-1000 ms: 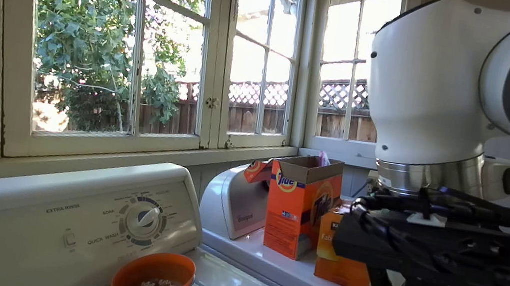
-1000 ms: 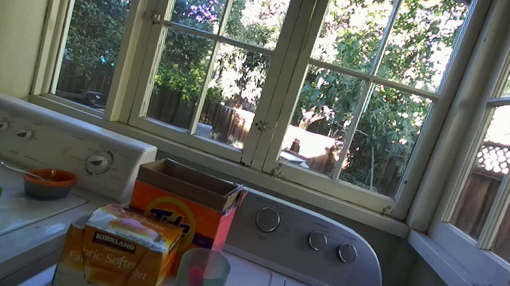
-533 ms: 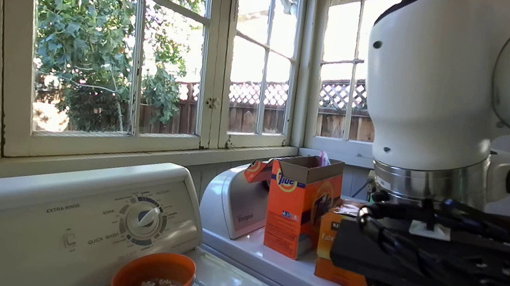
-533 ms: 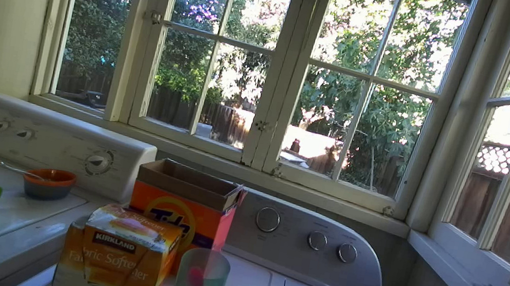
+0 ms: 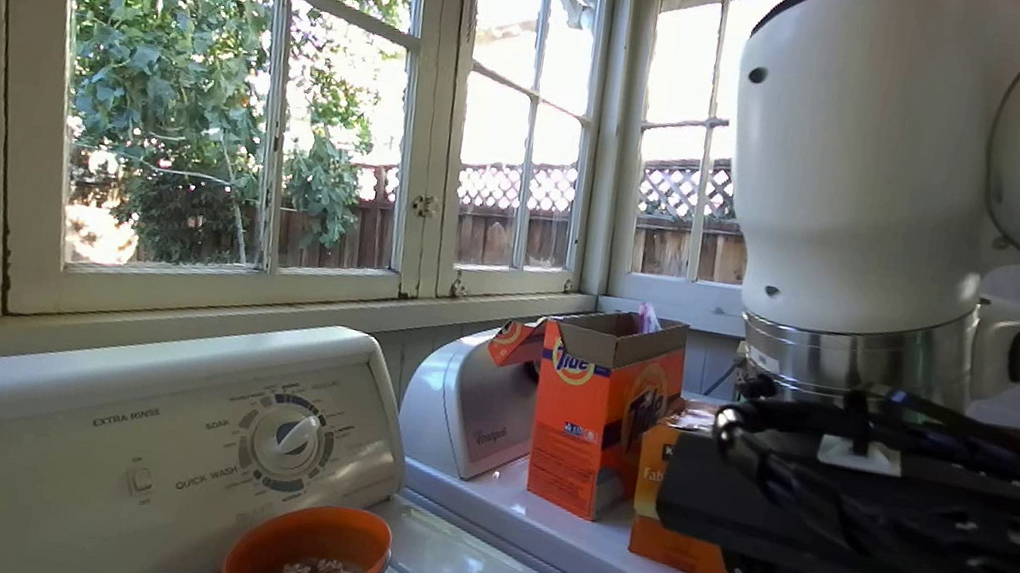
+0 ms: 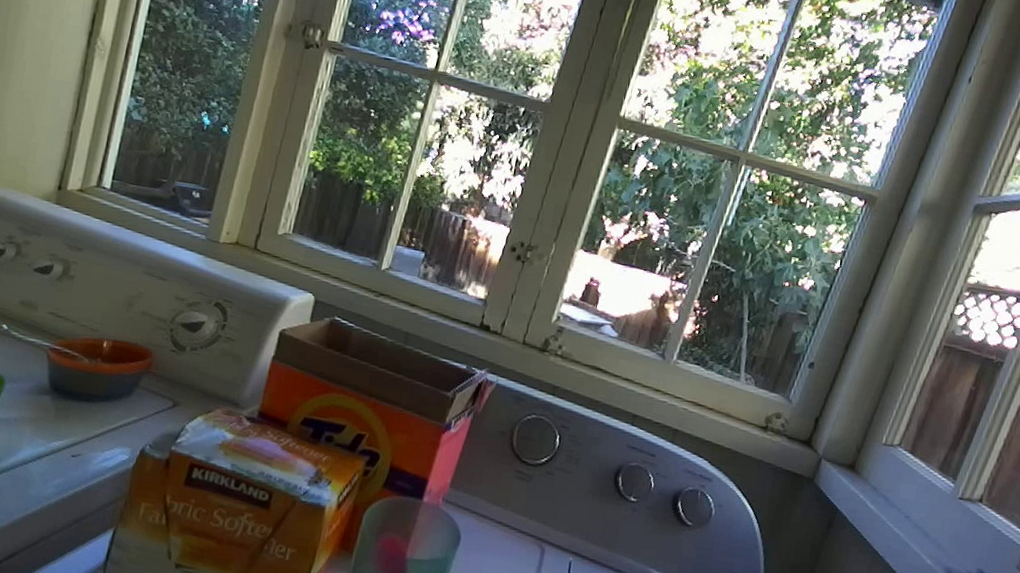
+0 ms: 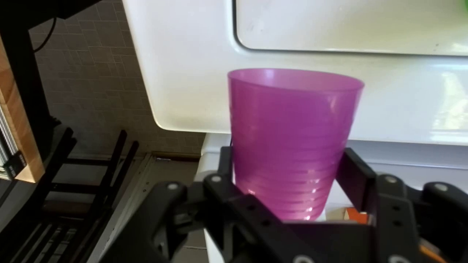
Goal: Flip the purple cup upside down
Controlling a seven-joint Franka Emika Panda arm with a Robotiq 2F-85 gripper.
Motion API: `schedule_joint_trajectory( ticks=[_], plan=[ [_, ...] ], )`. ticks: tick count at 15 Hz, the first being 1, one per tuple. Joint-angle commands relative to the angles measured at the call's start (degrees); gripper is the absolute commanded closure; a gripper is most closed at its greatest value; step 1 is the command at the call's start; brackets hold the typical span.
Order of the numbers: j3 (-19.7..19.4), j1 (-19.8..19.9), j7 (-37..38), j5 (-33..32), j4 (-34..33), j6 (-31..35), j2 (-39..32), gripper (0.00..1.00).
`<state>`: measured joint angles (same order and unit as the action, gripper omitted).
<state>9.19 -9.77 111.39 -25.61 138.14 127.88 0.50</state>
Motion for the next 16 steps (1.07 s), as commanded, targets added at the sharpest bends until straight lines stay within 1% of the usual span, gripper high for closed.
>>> schedule_joint_trajectory(
  ticks=[1, 2, 6, 8, 10, 16],
  plan=[
    [0.7, -0.3, 4.0, -3.6, -0.8, -2.1, -0.2, 0.54],
    [0.9, -0.4, 4.5, -4.4, -0.5, -1.7, 0.1, 0.54],
    [2.1, -1.1, 12.9, -11.8, -0.8, -4.6, -0.2, 0.54],
    [2.7, -1.5, 15.7, -13.7, -0.9, -6.2, -0.7, 0.54],
    [3.1, -2.0, 18.7, -15.2, -1.0, -8.2, -1.1, 0.54],
    [4.3, -3.7, 22.5, -16.0, -2.2, -12.8, -3.6, 0.54]
  ],
)
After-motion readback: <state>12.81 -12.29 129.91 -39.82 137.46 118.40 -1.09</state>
